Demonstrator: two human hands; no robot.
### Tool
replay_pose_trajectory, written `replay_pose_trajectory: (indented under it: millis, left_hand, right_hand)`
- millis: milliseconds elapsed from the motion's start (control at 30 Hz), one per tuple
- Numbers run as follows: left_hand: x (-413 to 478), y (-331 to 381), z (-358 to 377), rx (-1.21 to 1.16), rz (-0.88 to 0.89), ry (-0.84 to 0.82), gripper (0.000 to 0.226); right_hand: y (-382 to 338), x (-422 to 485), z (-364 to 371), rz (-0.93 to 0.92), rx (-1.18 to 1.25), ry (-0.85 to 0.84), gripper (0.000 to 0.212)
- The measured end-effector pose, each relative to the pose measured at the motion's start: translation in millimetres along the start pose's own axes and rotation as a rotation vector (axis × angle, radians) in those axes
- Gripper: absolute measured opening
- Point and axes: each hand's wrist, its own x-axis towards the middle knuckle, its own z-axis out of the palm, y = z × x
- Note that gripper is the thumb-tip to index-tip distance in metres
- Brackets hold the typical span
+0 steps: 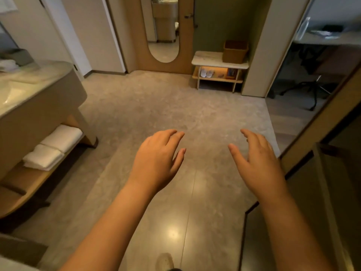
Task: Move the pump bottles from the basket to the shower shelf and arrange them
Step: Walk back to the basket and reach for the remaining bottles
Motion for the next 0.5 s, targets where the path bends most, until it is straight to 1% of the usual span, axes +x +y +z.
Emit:
replay_pose_trajectory:
  millis: [133, 267, 400, 500]
  left_hand:
    - [56, -43, 28, -0.007, -0.017, -0.003, 0.042]
    - [123, -91, 61, -0.014, 0.048, -0.016, 0.045]
    - [195, -141, 88, 0.000, 0.080, -0.068, 0.051]
    - [246, -162, 108, 0.016, 0.102, -0.108, 0.055]
  right_hand:
    - [-2, 65, 30, -0.029, -0.019, -0.006, 0.064]
    - [-4, 133, 63, -0.075, -0.115, -0.033, 0.074]
    - [-6, 200, 94, -0.044, -0.165, -0.066, 0.080]
    - [-5, 248, 113, -0.018, -0.177, -0.048, 0.082]
